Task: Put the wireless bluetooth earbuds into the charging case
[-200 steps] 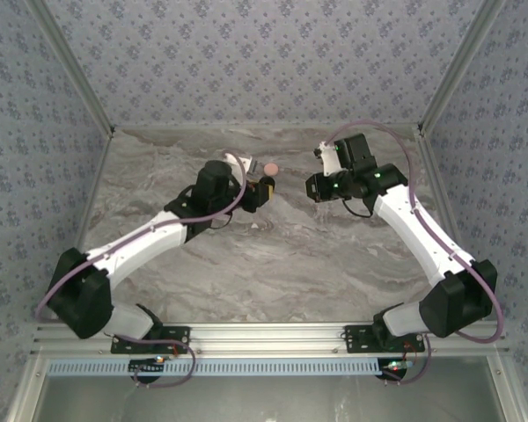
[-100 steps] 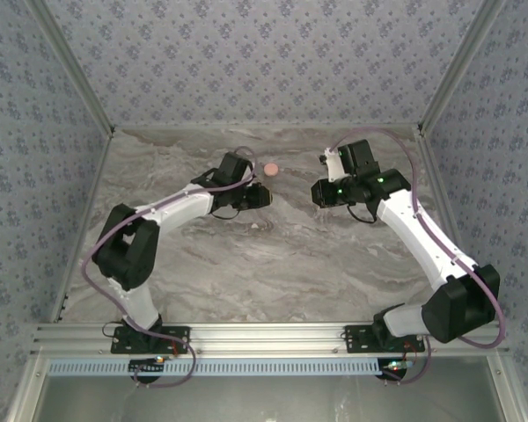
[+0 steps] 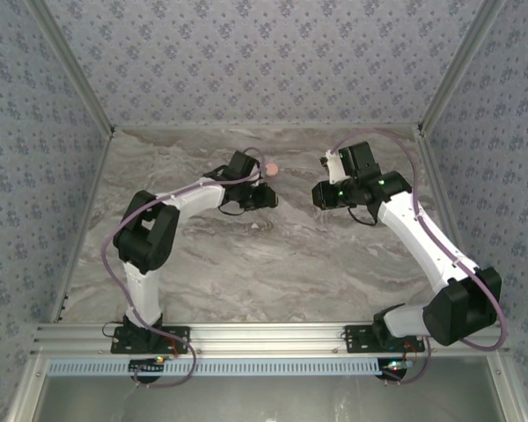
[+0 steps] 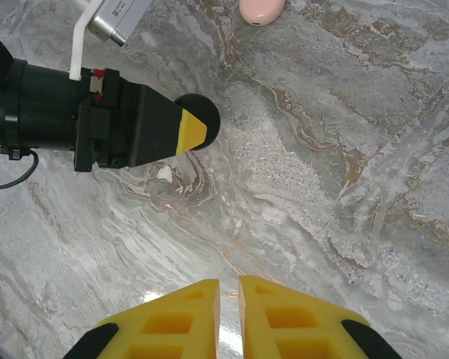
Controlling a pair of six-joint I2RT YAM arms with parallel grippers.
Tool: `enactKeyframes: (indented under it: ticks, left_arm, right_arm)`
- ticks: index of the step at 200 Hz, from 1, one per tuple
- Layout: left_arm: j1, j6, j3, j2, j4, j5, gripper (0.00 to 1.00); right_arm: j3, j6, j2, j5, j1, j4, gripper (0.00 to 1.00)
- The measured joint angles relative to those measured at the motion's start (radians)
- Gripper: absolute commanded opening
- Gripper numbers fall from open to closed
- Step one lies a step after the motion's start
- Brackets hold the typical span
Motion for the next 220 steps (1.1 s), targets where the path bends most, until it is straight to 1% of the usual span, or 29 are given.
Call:
enactKeyframes:
  ticks: [30,77,131,185,193,220]
  left_arm:
    - [0.011,-0.011,0.015,0.037,0.005,0.019,0.16]
    - [0.029,-0.018,0.040,0.098,0.008,0.042,0.17]
    - [0.036,-0.018,0.057,0.137,0.005,0.063,0.21]
    - [0.036,-0.010,0.083,0.147,-0.019,0.048,0.35]
    - [0.036,-0.005,0.087,0.147,-0.031,0.042,0.38]
    - [0.036,0.023,0.103,0.147,-0.074,0.006,0.54]
  right_arm:
    - [-0.002,0.005,0.000,0.000,0.000,0.000,0.16]
    - [-0.010,0.008,0.000,0.000,0.000,0.000,0.16]
    - [-0.014,0.012,0.000,-0.001,0.000,0.001,0.17]
    - [-0.021,0.012,0.000,-0.001,0.000,0.001,0.18]
    - [-0.021,0.012,0.000,-0.001,0.000,0.001,0.18]
    - [-0.021,0.012,0.000,0.001,0.000,0.001,0.21]
